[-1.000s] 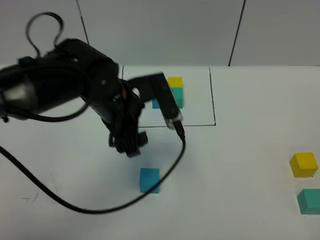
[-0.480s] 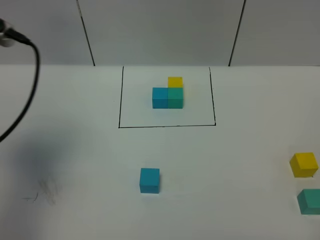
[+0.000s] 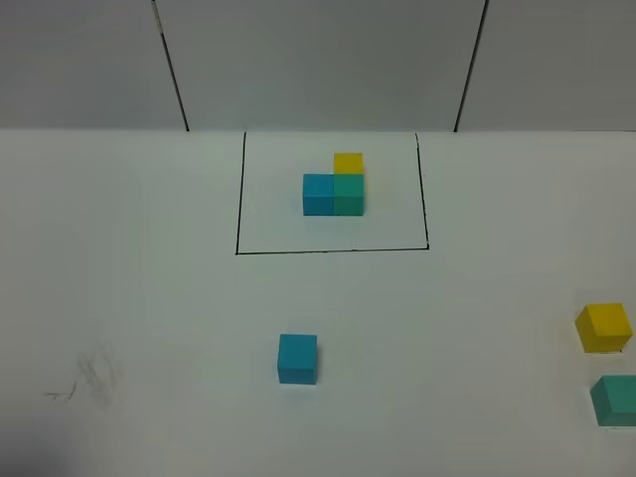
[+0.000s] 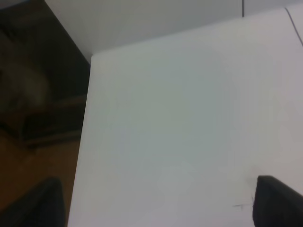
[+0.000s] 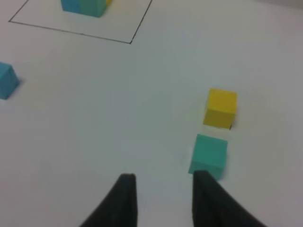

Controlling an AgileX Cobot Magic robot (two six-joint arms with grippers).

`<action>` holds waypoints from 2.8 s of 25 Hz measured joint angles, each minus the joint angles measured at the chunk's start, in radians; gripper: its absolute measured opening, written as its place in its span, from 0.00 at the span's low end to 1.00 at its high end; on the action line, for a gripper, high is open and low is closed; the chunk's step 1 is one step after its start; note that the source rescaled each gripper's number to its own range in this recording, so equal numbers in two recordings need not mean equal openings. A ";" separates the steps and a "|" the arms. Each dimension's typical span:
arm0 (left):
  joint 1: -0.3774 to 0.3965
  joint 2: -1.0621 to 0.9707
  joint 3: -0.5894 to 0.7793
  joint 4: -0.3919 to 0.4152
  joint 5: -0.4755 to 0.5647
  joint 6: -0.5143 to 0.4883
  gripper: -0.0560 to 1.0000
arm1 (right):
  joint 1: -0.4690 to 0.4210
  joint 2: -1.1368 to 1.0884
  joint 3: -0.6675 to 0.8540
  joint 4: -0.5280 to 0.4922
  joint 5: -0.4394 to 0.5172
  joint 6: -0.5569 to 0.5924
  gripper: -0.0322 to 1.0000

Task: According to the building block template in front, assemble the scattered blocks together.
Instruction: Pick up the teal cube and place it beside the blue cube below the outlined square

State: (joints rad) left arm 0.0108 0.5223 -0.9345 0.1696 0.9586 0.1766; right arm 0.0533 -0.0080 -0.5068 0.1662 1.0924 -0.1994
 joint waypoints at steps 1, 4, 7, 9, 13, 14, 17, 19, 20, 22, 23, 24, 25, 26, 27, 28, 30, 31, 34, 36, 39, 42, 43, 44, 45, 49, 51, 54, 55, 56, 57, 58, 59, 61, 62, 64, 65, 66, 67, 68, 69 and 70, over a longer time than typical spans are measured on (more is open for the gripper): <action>0.000 -0.052 0.023 -0.019 0.008 0.000 1.00 | 0.000 0.000 0.000 0.000 0.000 0.000 0.14; 0.000 -0.176 0.081 -0.100 0.060 0.000 1.00 | 0.000 0.000 0.000 0.000 0.000 0.000 0.14; 0.000 -0.281 0.148 -0.214 0.097 0.000 1.00 | 0.000 0.000 0.000 0.000 0.000 0.000 0.14; 0.000 -0.348 0.201 -0.262 0.105 -0.013 1.00 | 0.000 0.000 0.000 0.000 0.000 0.000 0.14; 0.000 -0.448 0.288 -0.276 0.108 -0.078 1.00 | 0.000 0.000 0.000 0.000 0.000 0.000 0.14; 0.000 -0.470 0.305 -0.271 0.107 -0.093 1.00 | 0.000 0.000 0.000 0.000 0.000 0.000 0.14; 0.000 -0.517 0.342 -0.238 0.110 -0.120 1.00 | 0.000 0.000 0.000 0.000 0.000 0.000 0.14; 0.000 -0.527 0.359 -0.221 0.115 -0.131 1.00 | 0.000 0.000 0.000 0.000 0.000 0.000 0.14; 0.000 -0.527 0.368 -0.212 0.116 -0.132 1.00 | 0.000 0.000 0.000 0.000 0.000 0.000 0.14; 0.000 -0.527 0.387 -0.197 0.116 -0.140 1.00 | 0.000 0.000 0.000 0.000 0.000 0.000 0.14; 0.000 -0.527 0.400 -0.188 0.111 -0.149 1.00 | 0.000 0.000 0.000 0.000 0.000 0.000 0.14; 0.000 -0.527 0.411 -0.178 0.108 -0.156 1.00 | 0.000 0.000 0.000 0.000 0.000 0.000 0.14; 0.000 -0.527 0.422 -0.170 0.109 -0.165 1.00 | 0.000 0.000 0.000 0.000 0.000 0.000 0.14; 0.000 -0.527 0.426 -0.159 0.110 -0.177 1.00 | 0.000 0.000 0.000 0.000 0.000 0.000 0.14; 0.000 -0.527 0.428 -0.150 0.109 -0.183 1.00 | 0.000 0.000 0.000 0.000 0.000 0.000 0.14; 0.000 -0.527 0.428 -0.146 0.109 -0.188 1.00 | 0.000 0.000 0.000 0.000 0.000 0.000 0.14; 0.000 -0.527 0.429 -0.143 0.109 -0.195 0.99 | 0.000 0.000 0.000 0.000 0.000 0.000 0.14; 0.000 -0.527 0.429 -0.142 0.109 -0.196 0.99 | 0.000 0.000 0.000 0.000 0.000 0.000 0.14; 0.000 -0.527 0.429 -0.142 0.109 -0.199 0.95 | 0.000 0.000 0.000 0.000 0.000 0.000 0.14; 0.000 -0.527 0.429 -0.142 0.109 -0.200 0.89 | 0.000 0.000 0.000 0.000 0.000 0.000 0.14; 0.000 -0.527 0.429 -0.142 0.109 -0.200 0.79 | 0.000 0.000 0.000 0.000 0.000 0.000 0.14; 0.000 -0.527 0.429 -0.141 0.109 -0.200 0.70 | 0.000 0.000 0.000 0.000 0.000 0.000 0.14; 0.000 -0.527 0.429 -0.141 0.109 -0.200 0.67 | 0.000 0.000 0.000 0.000 0.000 0.000 0.14; 0.000 -0.527 0.429 -0.141 0.109 -0.200 0.64 | 0.000 0.000 0.000 0.000 0.000 0.000 0.14; 0.000 -0.527 0.429 -0.141 0.109 -0.200 0.61 | 0.000 0.000 0.000 0.000 0.000 0.000 0.14; 0.000 -0.527 0.429 -0.141 0.109 -0.200 0.51 | 0.000 0.000 0.000 0.000 -0.004 0.000 0.14; 0.000 -0.527 0.429 -0.141 0.109 -0.200 0.47 | 0.000 0.000 0.000 0.000 -0.024 0.000 0.14; 0.000 -0.527 0.429 -0.141 0.109 -0.200 0.43 | 0.000 0.000 0.000 0.010 -0.032 0.001 0.14; 0.000 -0.527 0.429 -0.141 0.109 -0.200 0.43 | 0.000 0.000 0.000 0.014 -0.034 0.004 0.14; 0.000 -0.527 0.429 -0.141 0.109 -0.200 0.42 | 0.000 0.000 0.000 0.018 -0.039 0.006 0.14; 0.000 -0.527 0.429 -0.141 0.109 -0.200 0.42 | 0.000 0.000 0.000 0.024 -0.039 0.013 0.14; 0.000 -0.527 0.429 -0.141 0.109 -0.200 0.42 | 0.000 0.000 0.000 0.030 -0.039 0.031 0.14; 0.000 -0.527 0.429 -0.141 0.109 -0.200 0.42 | 0.000 0.000 0.000 0.038 -0.039 0.057 0.15; 0.000 -0.527 0.429 -0.141 0.109 -0.200 0.41 | 0.000 0.000 0.000 0.045 -0.035 0.101 0.19; 0.000 -0.527 0.429 -0.141 0.109 -0.200 0.42 | 0.000 0.000 0.000 0.045 -0.030 0.115 0.23; 0.000 -0.527 0.429 -0.141 0.109 -0.200 0.42 | 0.000 0.000 0.000 0.025 -0.021 0.131 0.34; 0.000 -0.527 0.429 -0.141 0.109 -0.200 0.42 | 0.000 0.006 0.000 0.013 -0.016 0.139 0.43; 0.000 -0.527 0.429 -0.141 0.109 -0.200 0.42 | 0.000 0.018 0.000 -0.001 -0.013 0.147 0.52; 0.000 -0.527 0.429 -0.141 0.109 -0.200 0.42 | 0.000 0.040 0.000 -0.013 -0.013 0.155 0.60; 0.000 -0.527 0.429 -0.141 0.109 -0.200 0.42 | 0.000 0.069 -0.003 -0.024 -0.012 0.164 0.70; 0.000 -0.527 0.429 -0.141 0.109 -0.200 0.42 | 0.000 0.105 -0.008 -0.028 -0.012 0.175 0.78; 0.000 -0.527 0.429 -0.141 0.109 -0.200 0.42 | 0.000 0.138 -0.019 -0.030 -0.012 0.182 0.84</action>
State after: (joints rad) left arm 0.0108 -0.0045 -0.5055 0.0287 1.0679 -0.0232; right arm 0.0533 0.1301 -0.5253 0.1362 1.0808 -0.0171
